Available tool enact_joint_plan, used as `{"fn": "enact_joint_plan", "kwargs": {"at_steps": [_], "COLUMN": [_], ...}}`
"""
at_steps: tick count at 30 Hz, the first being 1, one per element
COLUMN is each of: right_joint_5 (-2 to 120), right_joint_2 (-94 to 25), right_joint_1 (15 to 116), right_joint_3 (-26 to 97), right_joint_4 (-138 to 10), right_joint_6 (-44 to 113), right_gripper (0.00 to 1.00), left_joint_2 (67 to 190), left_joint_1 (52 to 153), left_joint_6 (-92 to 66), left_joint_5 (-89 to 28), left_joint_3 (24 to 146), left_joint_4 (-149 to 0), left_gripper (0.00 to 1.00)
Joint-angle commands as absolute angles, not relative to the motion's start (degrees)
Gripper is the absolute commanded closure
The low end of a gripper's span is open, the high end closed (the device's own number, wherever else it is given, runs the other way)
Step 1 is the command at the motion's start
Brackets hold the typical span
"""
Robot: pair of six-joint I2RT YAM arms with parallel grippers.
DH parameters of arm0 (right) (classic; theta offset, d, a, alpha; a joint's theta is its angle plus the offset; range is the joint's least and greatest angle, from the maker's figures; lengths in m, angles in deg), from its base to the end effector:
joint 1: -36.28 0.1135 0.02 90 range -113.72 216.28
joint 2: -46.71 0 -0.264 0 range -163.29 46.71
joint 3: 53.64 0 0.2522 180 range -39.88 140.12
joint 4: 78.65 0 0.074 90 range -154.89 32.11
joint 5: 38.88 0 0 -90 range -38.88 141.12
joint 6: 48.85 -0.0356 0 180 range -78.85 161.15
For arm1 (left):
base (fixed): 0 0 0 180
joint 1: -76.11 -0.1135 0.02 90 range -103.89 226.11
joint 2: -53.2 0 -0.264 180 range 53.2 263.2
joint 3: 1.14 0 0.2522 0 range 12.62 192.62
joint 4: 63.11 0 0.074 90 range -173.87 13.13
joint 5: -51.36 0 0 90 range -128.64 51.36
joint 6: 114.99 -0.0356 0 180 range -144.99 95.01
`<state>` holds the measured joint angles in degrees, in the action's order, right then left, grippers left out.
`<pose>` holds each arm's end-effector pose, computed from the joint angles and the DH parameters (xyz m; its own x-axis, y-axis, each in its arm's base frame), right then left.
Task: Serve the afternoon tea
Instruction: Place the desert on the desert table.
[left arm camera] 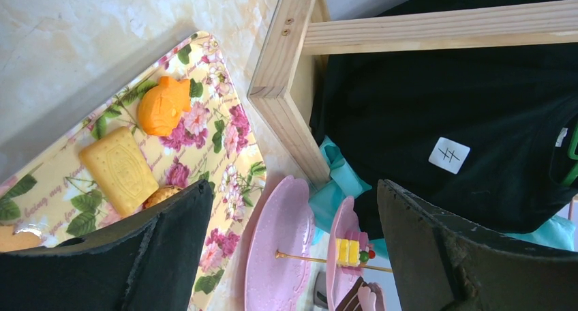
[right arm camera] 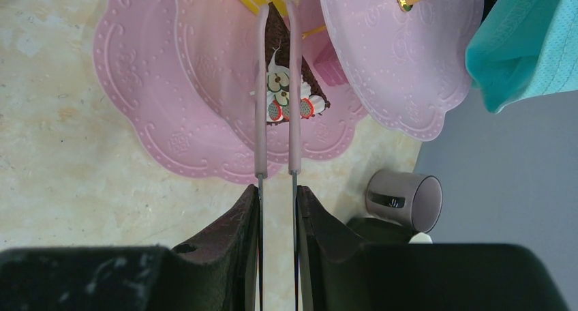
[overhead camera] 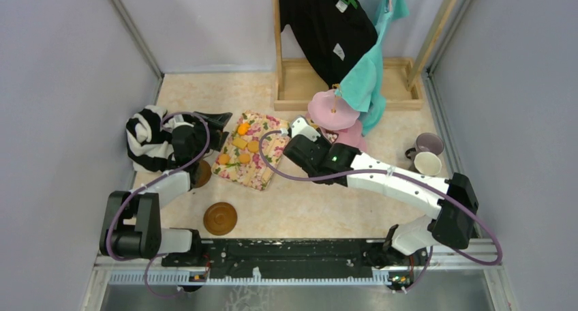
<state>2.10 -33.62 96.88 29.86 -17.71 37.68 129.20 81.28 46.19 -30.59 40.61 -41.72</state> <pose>0.1606 0.2302 0.3053 -0.4371 -0.6949 -0.5710 -0.3479 0.7161 -0.6052 0.2696 -0.0294 0.2034 -0.2847 -0.9153 -0.2850 -0.1372 0.3331 -0.9328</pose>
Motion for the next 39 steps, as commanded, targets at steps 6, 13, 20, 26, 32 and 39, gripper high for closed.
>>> {"fn": "enact_joint_plan", "kwargs": {"at_steps": [6, 13, 20, 26, 32, 39], "right_joint_5": [1.3, 1.4, 1.3, 1.4, 1.4, 1.5], "right_joint_2": [-32.9, -32.8, -32.7, -32.7, -32.8, -32.9], "right_joint_1": [96.0, 95.8, 95.6, 95.3, 95.2, 95.0], "right_joint_3": [30.0, 30.1, 30.1, 30.0, 30.6, 30.9], "right_joint_4": [-20.0, -19.1, -19.1, -19.1, -18.9, -18.7], "right_joint_6": [37.0, 36.3, 35.9, 35.9, 36.0, 36.2], "right_gripper": [0.88, 0.77, 0.69, 0.69, 0.69, 0.67], "left_joint_2": [129.3, 129.3, 129.4, 129.4, 129.5, 129.7], "left_joint_1": [81.6, 81.6, 81.7, 81.7, 81.6, 81.8], "left_joint_6": [46.4, 46.5, 46.4, 46.5, 46.5, 46.5], "left_joint_5": [-29.8, -29.7, -29.5, -29.5, -29.4, -29.2], "left_joint_3": [39.9, 39.9, 40.1, 40.0, 40.3, 40.5], "left_joint_4": [-39.5, -39.4, -39.4, -39.4, -39.4, -39.4], "left_gripper": [0.05, 0.05, 0.05, 0.05, 0.05, 0.05]}}
